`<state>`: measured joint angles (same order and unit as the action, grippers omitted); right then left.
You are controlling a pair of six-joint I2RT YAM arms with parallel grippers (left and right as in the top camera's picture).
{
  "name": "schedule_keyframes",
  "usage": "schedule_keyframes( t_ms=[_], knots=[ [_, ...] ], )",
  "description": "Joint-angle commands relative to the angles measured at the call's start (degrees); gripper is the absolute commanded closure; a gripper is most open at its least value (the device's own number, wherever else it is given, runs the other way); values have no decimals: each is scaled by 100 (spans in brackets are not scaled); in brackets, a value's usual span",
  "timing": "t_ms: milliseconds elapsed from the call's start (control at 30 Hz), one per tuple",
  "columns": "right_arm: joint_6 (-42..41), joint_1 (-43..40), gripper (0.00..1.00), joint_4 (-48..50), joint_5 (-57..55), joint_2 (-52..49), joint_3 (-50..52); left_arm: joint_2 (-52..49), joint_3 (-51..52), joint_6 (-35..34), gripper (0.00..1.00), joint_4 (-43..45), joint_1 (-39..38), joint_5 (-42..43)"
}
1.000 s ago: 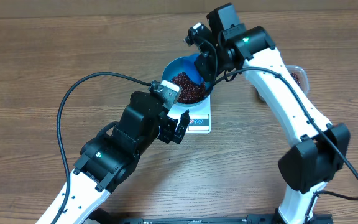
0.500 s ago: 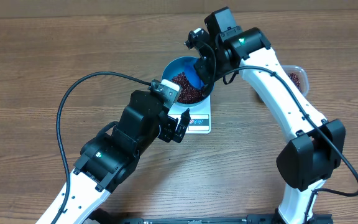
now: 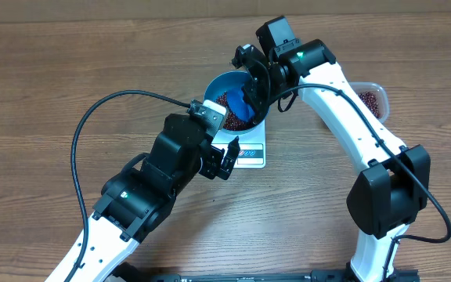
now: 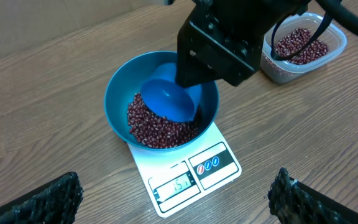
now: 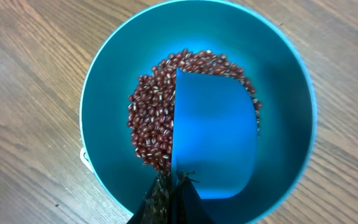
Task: Scoop item into bowl and weigh 150g on scale
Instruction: 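Tilt the scoop with right gripper to pour beans into the teal bowl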
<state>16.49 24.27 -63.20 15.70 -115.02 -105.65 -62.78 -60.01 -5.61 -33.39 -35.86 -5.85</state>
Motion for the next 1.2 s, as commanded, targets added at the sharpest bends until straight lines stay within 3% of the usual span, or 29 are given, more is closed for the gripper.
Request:
schedule_keyframes(
  t_ms=[0,1167],
  knots=[
    [-68,15,96,4,367,-20,114,17,7,28,0,26,26,-52],
    [-151,-105,96,-31,85,767,-433,17,7,28,0,22,26,-52]
  ],
)
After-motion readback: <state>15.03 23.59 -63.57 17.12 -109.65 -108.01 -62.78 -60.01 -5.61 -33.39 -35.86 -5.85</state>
